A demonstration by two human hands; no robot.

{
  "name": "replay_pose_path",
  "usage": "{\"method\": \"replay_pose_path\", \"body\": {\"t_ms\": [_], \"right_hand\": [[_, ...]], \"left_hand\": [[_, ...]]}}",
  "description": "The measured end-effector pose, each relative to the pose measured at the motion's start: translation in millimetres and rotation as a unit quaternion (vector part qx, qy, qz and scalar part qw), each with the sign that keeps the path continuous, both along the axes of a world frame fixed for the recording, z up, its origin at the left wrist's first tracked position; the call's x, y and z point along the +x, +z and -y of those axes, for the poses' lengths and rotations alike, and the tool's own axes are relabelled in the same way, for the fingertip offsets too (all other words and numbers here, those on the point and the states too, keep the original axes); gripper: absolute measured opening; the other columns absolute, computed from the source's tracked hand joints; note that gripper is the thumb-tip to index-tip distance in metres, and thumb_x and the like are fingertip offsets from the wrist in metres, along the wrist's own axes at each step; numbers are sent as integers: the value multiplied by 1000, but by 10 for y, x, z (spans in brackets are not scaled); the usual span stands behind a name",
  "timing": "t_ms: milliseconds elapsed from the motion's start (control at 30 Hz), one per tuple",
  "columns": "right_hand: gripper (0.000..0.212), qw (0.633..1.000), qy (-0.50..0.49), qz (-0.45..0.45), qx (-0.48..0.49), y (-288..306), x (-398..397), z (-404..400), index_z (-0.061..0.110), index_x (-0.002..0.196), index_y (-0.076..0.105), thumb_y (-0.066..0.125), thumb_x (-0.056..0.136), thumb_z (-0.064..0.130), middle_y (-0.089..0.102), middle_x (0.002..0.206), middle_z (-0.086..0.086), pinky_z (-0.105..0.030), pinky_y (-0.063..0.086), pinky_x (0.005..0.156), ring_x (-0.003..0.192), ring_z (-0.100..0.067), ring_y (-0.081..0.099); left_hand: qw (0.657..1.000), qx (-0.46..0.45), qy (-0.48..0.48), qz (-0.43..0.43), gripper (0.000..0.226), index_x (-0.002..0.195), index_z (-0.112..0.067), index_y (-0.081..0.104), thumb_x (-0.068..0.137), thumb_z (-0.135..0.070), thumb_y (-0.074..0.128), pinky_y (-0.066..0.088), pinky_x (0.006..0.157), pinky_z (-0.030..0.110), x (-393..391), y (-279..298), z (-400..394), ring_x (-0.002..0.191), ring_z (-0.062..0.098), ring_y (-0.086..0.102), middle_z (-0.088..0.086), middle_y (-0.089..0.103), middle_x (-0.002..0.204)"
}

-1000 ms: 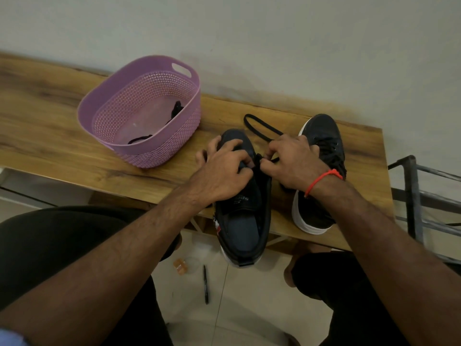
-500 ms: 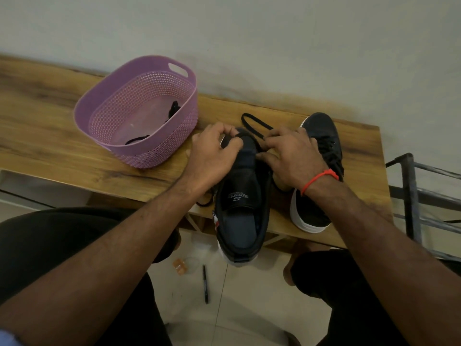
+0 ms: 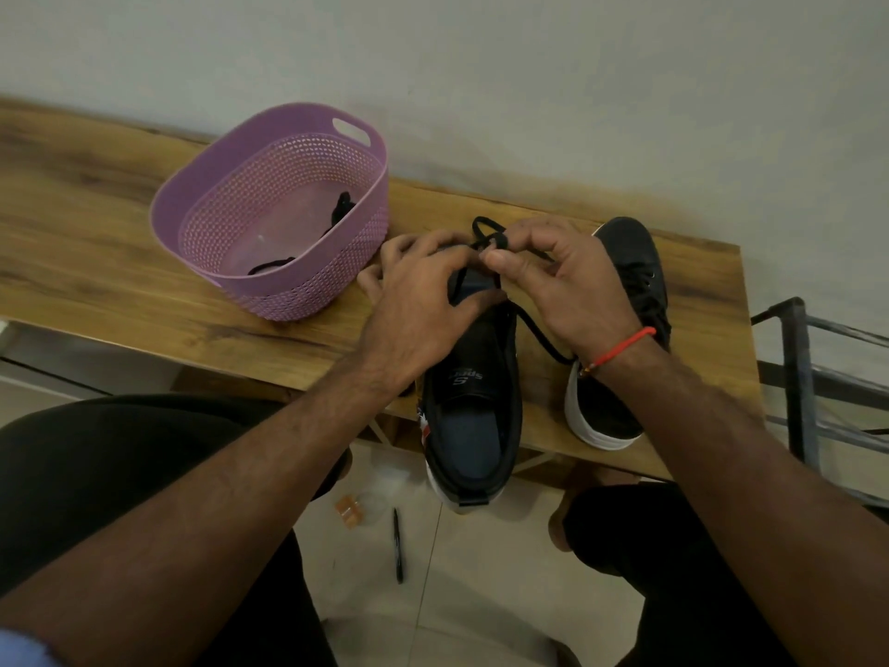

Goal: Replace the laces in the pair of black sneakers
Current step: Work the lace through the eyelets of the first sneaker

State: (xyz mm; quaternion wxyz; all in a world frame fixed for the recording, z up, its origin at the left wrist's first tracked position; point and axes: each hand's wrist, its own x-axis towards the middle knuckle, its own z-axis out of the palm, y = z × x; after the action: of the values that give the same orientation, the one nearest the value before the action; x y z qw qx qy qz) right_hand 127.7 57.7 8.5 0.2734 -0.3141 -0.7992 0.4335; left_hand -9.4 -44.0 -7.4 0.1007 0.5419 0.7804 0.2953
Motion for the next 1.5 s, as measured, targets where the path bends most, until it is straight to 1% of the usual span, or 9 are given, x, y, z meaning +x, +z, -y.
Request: {"method": "replay_pose_path", "body": {"t_ms": [67, 133, 267, 467, 667, 933, 1067, 1167, 1500], "right_hand": [[17, 1000, 20, 7, -5, 22, -3, 30, 10, 97, 72, 70, 91, 26, 61, 112, -5, -24, 47, 95, 111, -11, 55], [20, 999, 20, 40, 13, 14, -8, 44, 22, 96, 70, 69, 86, 39, 60, 115, 0, -40, 45, 103, 117, -16, 51], [55, 981, 40, 187, 42, 22, -9, 58, 38, 121, 57, 56, 73, 65, 53, 134, 6, -59, 36, 107, 131, -24, 43], [71, 938, 68, 340, 18, 8, 33, 60, 37, 148, 32, 66, 86, 34, 23, 158, 0, -57, 23, 112, 144, -33, 20], [51, 918, 55, 389, 49, 20, 62, 39, 34, 136, 47, 62, 88, 28, 24, 156, 2, -54, 21, 112, 144, -31, 17], [20, 943, -20, 309, 124, -52, 62, -8, 28, 111, 68, 59, 97, 38, 49, 138, 8, -50, 30, 105, 134, -26, 33], [3, 989, -40, 123, 72, -67, 20, -13, 28, 95, 68, 67, 93, 29, 52, 120, 7, -49, 38, 109, 126, -22, 45], [10, 999, -27, 29, 29, -32, -13, 4, 18, 99, 71, 68, 92, 26, 54, 118, 2, -45, 42, 107, 122, -18, 50], [37, 979, 46, 197, 23, 2, 26, 51, 22, 123, 58, 70, 89, 33, 48, 122, 8, -50, 32, 112, 126, -20, 39]], "left_hand": [[1000, -1, -4, -6, 31, 117, -38, 72, 89, -51, 69, 17, 94, 37, -3, 9, 4, 136, 22, 28, -15, 47, 148], [1000, -5, -5, -4, 24, 112, -35, 75, 90, -44, 70, 16, 93, 37, -8, 5, 7, 136, 24, 28, -13, 46, 150], [999, -24, 8, 20, 17, 106, -37, 75, 89, -40, 72, 18, 96, 39, -28, -6, 3, 138, 23, 26, -12, 41, 153], [997, -24, 21, 71, 9, 94, -45, 67, 88, -46, 73, 21, 101, 44, -48, -8, -21, 140, 20, 25, -15, 41, 152], [943, 225, 144, 198, 10, 86, -38, 56, 90, -46, 53, 43, 104, 51, -249, 178, -75, 122, 13, 49, -8, 57, 127], [990, 42, 51, 124, 10, 91, -36, 59, 90, -44, 65, 31, 103, 45, -107, 53, -40, 131, 20, 36, -15, 49, 138], [998, -6, -13, 60, 33, 114, -38, 67, 85, -53, 67, 23, 100, 43, -58, 13, -12, 138, 24, 26, -14, 40, 153], [999, -24, -37, 21, 38, 120, -39, 70, 86, -56, 70, 24, 102, 46, -31, 30, -5, 139, 28, 23, -13, 36, 157], [998, -50, 8, 35, 17, 107, -37, 74, 91, -42, 71, 15, 97, 38, -64, 11, 11, 141, 25, 20, -12, 31, 160]]}}
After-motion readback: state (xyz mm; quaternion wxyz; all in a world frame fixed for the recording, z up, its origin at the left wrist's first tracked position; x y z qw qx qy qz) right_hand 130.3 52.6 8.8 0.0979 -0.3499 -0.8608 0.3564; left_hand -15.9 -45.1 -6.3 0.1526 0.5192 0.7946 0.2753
